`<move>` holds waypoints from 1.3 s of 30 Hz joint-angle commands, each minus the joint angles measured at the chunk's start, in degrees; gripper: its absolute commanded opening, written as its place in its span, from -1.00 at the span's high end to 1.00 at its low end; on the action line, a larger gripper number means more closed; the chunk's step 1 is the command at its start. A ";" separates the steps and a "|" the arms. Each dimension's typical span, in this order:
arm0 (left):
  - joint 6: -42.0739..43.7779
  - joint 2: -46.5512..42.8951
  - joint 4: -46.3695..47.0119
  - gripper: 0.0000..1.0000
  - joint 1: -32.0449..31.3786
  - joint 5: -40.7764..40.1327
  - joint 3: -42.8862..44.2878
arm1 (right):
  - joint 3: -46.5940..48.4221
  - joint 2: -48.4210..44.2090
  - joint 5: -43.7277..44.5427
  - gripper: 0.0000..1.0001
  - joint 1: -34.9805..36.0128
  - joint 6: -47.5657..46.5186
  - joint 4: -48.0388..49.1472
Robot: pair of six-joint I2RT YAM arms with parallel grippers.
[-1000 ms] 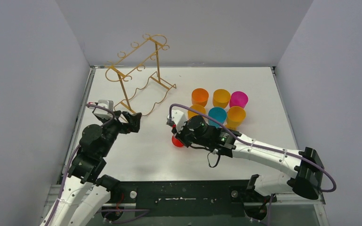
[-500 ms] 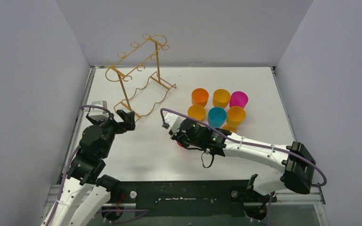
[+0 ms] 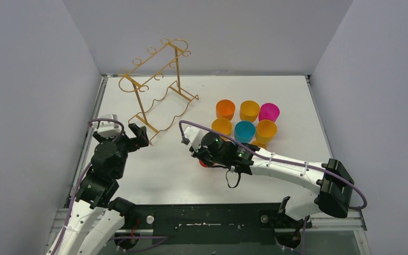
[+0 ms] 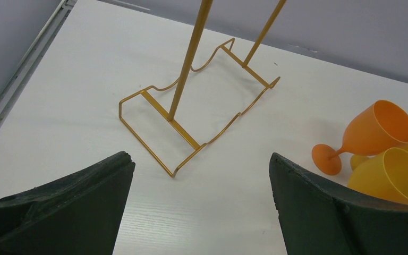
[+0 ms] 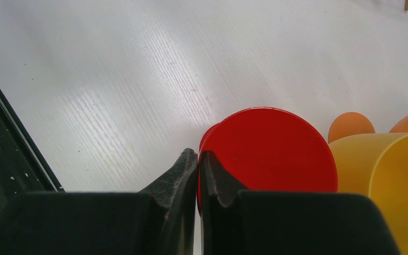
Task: Take the wine glass off the wine glass rack
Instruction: Place the wine glass at the center of the board, then reset both arms
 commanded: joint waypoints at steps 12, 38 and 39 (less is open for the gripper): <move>-0.84 -1.26 0.12 -0.95 0.37 -4.18 1.50 | 3.81 0.38 2.87 0.64 0.03 1.77 0.99; -6.98 14.58 -5.31 -0.95 24.35 9.12 11.36 | 7.40 -15.63 10.73 -0.60 -29.40 10.85 6.30; -7.52 16.13 -5.03 -0.95 26.92 10.93 12.18 | 8.40 -14.88 9.95 -0.67 -32.95 12.41 4.95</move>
